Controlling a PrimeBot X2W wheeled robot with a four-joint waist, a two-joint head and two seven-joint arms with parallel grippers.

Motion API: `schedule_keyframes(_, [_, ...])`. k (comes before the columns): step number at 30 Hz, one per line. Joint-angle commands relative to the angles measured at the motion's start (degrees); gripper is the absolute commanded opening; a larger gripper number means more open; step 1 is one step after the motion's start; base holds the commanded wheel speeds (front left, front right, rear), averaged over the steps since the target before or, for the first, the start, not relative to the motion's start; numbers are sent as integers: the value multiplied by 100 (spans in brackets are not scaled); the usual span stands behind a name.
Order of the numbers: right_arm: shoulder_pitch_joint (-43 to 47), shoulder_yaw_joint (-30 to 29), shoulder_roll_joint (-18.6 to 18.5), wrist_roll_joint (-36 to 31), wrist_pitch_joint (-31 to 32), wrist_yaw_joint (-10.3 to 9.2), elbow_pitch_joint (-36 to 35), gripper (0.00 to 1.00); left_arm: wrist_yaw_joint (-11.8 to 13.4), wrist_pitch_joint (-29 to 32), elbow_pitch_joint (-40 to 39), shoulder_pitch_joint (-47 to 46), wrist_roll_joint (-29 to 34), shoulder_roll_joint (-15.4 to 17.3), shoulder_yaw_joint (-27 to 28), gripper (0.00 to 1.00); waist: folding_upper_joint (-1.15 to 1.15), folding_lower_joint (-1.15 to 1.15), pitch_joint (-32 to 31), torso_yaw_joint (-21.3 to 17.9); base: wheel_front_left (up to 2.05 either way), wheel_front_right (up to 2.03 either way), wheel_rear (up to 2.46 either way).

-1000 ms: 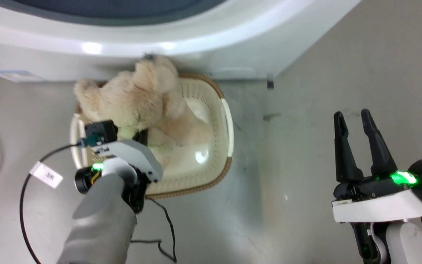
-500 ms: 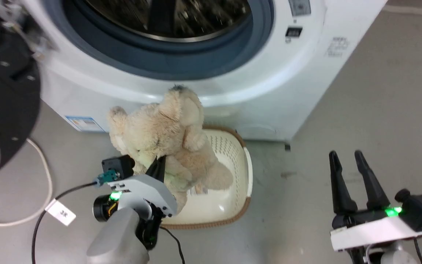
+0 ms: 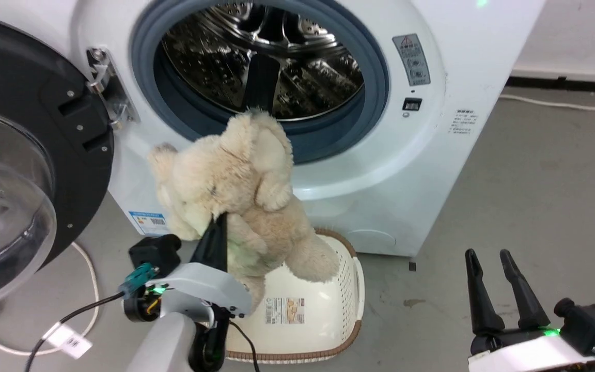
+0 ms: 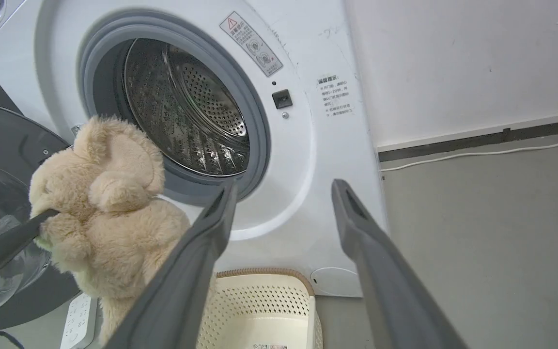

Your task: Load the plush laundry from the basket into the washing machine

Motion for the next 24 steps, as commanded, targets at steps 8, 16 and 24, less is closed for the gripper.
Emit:
schedule_keyframes(8, [145, 6, -1, 16, -24, -4, -31, 100, 236, -10, -931, 181, 178, 182, 96, 0, 0, 1, -81, -118, 0, 0, 0])
schedule_keyframes(16, [88, 5, -1, -2, -24, -4, -90, 100, 295, 90, -976, -299, 193, 329, 189, 0, 0, 1, 104, -325, 0, 0, 0])
schedule_keyframes(24, [-69, -9, -1, -26, -24, -4, -215, 100, 237, 77, -676, -1050, 236, 459, 266, 0, 0, 1, 572, -507, 0, 0, 0])
